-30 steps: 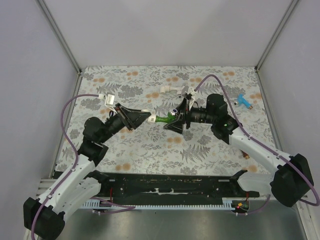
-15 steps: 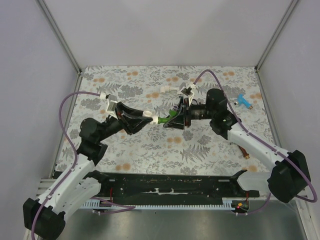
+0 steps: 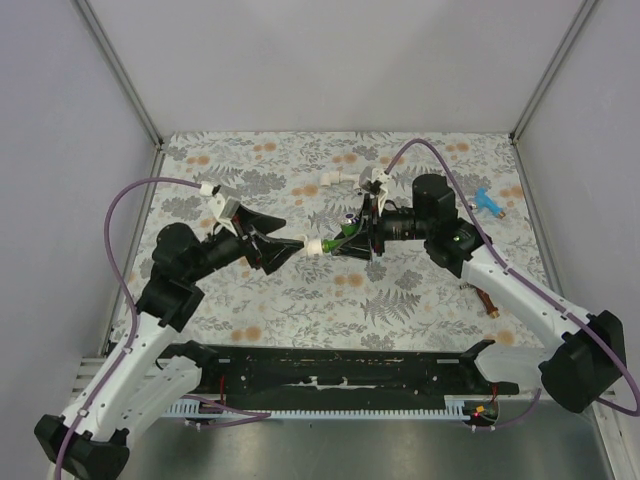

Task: Install the water faucets

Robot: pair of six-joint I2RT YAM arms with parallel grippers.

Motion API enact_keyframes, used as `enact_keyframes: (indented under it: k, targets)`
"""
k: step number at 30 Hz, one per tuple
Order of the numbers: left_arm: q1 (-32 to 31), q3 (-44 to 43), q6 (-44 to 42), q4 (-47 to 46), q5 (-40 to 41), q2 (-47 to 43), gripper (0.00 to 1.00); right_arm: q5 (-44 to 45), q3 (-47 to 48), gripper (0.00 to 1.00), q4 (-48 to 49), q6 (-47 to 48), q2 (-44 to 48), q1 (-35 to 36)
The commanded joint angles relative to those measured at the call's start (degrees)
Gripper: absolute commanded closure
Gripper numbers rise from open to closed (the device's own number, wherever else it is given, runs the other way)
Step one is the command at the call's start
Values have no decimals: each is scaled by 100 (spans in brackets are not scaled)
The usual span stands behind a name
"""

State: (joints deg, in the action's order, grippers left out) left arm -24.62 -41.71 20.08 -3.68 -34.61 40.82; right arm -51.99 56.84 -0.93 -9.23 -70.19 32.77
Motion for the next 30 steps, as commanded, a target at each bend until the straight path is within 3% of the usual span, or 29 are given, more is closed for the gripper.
enact_keyframes:
  k: [1,13,21,30]
  targets:
    - [-16,-136,269,492,315,198,15,162,310,100,154,300,260,-8]
    - [-16,269,296,-862,-863,409,17,-110,100,100,954,-307,269,-8]
    - [-16,93,638,-1485,-1548,980,28,-171,38,100,1112,-404,269,-8]
    - [-8,-30,691,-1750,-1970,1042,41,-259,-24,100,1306,-465,173,-8]
